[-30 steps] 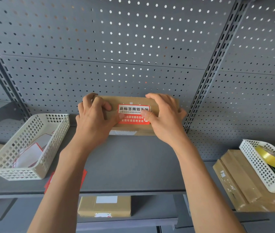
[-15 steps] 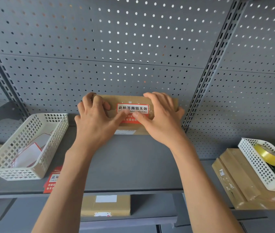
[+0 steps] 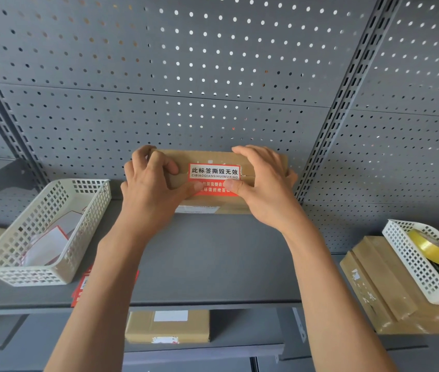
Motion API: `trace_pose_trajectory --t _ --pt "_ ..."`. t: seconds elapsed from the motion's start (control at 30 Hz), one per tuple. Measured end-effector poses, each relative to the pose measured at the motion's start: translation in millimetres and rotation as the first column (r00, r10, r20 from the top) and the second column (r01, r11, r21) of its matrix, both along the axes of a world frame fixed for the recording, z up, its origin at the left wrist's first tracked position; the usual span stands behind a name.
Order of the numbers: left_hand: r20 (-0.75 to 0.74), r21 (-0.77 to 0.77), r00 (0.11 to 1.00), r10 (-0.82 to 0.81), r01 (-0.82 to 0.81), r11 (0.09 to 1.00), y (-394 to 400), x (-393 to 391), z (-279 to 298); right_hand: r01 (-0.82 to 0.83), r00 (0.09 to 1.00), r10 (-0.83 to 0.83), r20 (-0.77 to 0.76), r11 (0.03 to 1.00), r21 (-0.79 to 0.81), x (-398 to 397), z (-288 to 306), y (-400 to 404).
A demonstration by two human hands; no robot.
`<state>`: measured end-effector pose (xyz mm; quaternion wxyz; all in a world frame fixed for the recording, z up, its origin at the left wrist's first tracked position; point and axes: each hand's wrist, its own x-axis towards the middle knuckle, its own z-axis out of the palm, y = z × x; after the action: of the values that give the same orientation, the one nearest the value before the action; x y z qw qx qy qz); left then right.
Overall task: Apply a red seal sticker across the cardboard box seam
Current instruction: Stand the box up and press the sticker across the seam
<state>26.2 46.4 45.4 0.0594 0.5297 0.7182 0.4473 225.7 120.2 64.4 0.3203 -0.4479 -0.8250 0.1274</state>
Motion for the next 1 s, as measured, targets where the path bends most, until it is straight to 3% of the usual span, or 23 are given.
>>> trace_pose_trajectory --t 0.47,0.67,0.77,1.0 --pt "0.076 -0.025 0.988 -0.134 0.136 0.990 -9.7 -13.4 1.3 -0.098 0.994 0.094 -0.050 0.991 -0.086 9.9 4.9 -1.4" --pt "-0.041 -0.016 0.997 0.066 -0.066 0.998 -4.4 13.2 0.7 0.032 0.999 -0.035 0.026 0.995 0.096 -6.3 -4.7 -9.0" --pt "-0.093 0.008 0.991 0.094 -0.094 0.996 -2.9 15.7 -1.5 0.000 1.000 -0.001 0.017 0.998 0.060 -2.8 -3.8 -5.7" --pt "-0.015 0.000 1.000 -0.005 0.005 1.000 -3.8 1.2 -3.6 -0.050 0.999 0.050 -0.001 0.997 -0.053 3.7 4.7 -3.3"
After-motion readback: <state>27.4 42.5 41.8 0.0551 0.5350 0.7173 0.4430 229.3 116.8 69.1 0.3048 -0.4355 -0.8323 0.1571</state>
